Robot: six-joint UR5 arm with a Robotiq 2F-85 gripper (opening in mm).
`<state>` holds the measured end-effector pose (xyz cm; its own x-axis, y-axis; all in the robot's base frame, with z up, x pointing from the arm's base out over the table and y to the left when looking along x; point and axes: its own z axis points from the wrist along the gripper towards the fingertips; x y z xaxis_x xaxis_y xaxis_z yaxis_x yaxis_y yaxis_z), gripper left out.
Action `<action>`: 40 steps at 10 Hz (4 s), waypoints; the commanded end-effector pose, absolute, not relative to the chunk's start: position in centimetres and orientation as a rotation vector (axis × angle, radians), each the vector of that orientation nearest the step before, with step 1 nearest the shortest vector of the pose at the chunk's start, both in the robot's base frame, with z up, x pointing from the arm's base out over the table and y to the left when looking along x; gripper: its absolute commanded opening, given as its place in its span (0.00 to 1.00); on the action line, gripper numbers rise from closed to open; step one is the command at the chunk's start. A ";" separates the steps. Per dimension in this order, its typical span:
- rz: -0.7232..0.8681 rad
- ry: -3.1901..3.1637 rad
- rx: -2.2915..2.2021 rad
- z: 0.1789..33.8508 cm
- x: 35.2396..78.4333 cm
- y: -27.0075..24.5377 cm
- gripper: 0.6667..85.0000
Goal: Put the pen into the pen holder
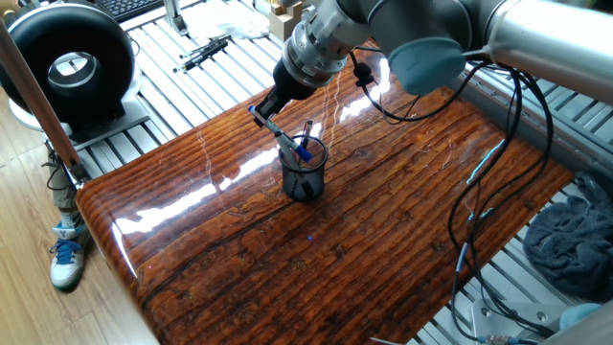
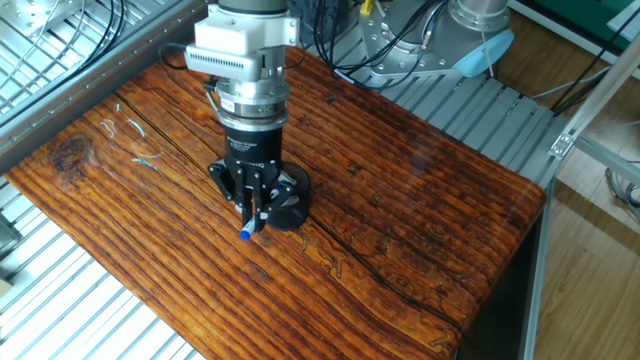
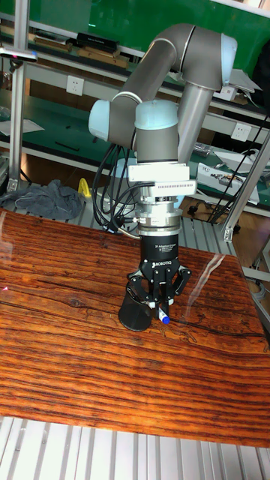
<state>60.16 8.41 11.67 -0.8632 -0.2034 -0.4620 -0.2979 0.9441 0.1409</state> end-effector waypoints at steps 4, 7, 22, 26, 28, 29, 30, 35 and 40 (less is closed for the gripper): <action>0.263 2.689 -0.323 11.1 59.6 7.5 0.04; 0.258 2.683 -0.326 11.1 59.8 7.4 0.15; 0.255 2.673 -0.300 11.3 60.1 7.4 0.13; 0.281 2.632 -0.307 12.1 61.3 8.4 0.01; 0.273 2.630 -0.296 12.8 62.2 9.0 0.01; 0.267 2.633 -0.292 13.3 62.6 9.3 0.01; 0.265 2.636 -0.306 13.4 62.6 9.4 0.01; 0.145 2.762 -0.436 11.7 59.6 7.1 0.01; 0.033 2.796 -0.495 11.3 58.9 5.1 0.01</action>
<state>59.23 5.73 11.25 -0.8927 -0.3229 -0.3143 -0.3355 0.9419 -0.0146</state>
